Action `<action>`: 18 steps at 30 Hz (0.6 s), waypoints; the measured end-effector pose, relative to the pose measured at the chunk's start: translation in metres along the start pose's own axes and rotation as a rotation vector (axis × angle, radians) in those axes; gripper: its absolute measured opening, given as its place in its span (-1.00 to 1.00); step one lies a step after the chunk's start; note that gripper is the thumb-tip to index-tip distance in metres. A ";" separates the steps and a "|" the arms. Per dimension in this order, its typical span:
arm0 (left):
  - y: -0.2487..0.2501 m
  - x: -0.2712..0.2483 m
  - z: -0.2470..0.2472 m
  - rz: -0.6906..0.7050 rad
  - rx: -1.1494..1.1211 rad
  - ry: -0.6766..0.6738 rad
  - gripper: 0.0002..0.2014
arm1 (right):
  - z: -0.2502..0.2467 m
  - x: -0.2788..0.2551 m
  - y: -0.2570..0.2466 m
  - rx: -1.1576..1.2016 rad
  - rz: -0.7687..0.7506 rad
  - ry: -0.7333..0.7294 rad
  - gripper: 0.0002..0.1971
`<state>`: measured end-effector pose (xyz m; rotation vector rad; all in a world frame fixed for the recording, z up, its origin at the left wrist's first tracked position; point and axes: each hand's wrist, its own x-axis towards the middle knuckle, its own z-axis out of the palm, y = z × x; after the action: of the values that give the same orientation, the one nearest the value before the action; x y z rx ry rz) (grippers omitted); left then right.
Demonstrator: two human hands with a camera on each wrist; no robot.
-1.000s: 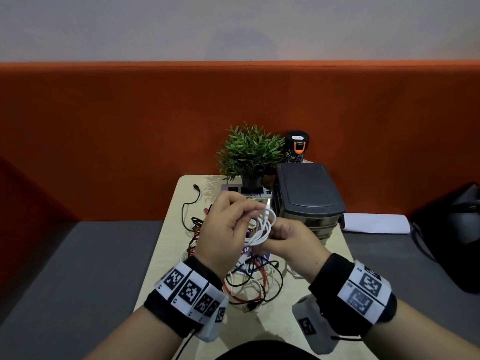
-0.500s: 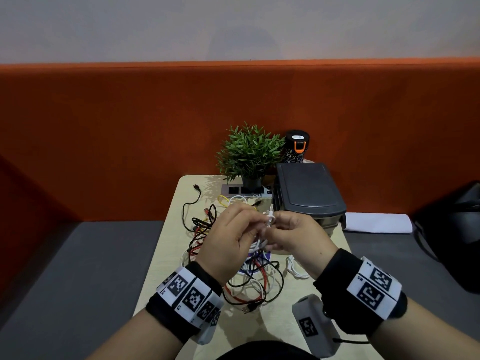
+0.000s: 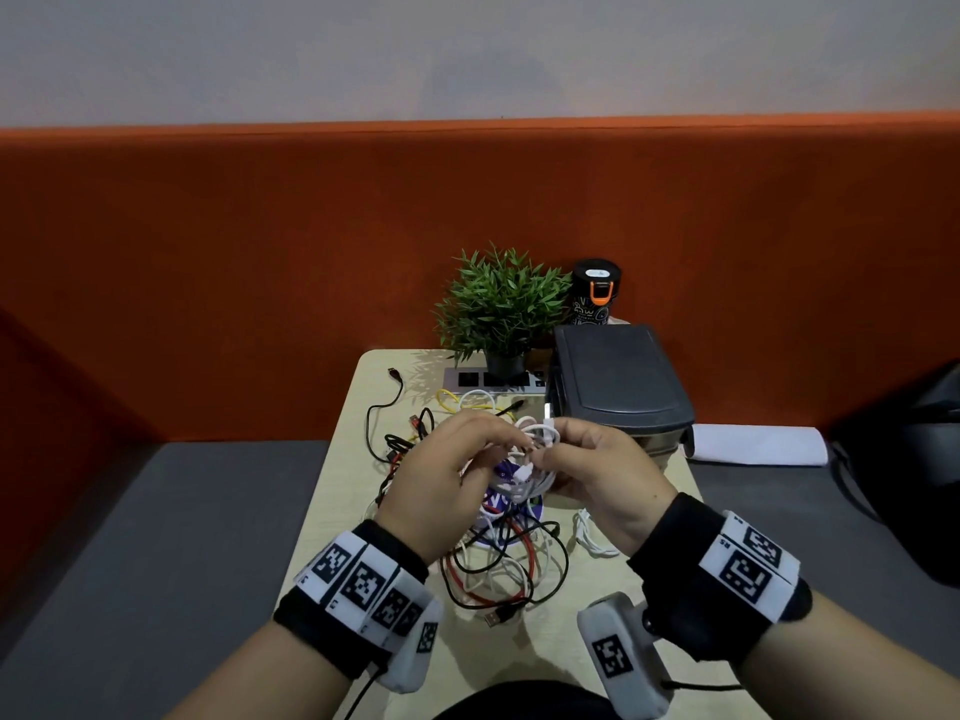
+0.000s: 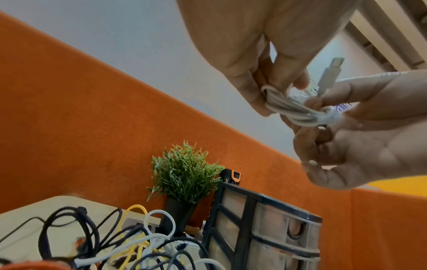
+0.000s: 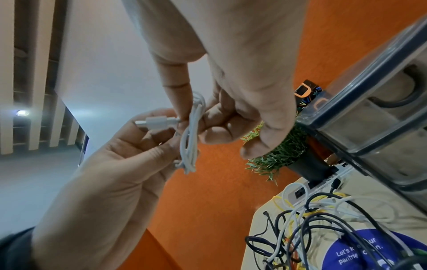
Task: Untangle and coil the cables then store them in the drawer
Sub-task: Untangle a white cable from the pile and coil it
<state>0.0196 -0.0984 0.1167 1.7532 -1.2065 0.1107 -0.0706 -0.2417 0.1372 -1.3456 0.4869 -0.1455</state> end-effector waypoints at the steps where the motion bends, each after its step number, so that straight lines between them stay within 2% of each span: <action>1: 0.000 0.001 0.000 -0.002 0.004 -0.003 -0.55 | 0.000 0.000 0.000 0.004 0.011 -0.012 -0.81; 5: 0.007 0.005 0.002 0.062 0.079 0.014 -0.64 | 0.004 -0.002 -0.006 0.039 0.005 -0.072 -0.82; 8: 0.010 0.006 0.006 0.081 0.096 0.031 -0.66 | 0.004 -0.004 -0.007 -0.038 -0.058 -0.081 -0.80; 11: 0.006 0.005 0.005 0.042 0.110 0.074 -0.65 | 0.001 -0.005 -0.004 -0.234 -0.116 -0.015 -0.74; 15: -0.002 0.003 0.005 0.073 0.184 0.079 -0.58 | -0.002 -0.003 -0.002 -0.394 -0.131 0.076 -0.70; 18: -0.001 0.002 0.008 0.064 0.210 0.088 -0.59 | -0.003 -0.002 0.000 -0.600 -0.165 0.158 -0.76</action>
<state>0.0182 -0.1055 0.1135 1.8696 -1.2224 0.3607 -0.0736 -0.2436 0.1370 -1.9744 0.5770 -0.2563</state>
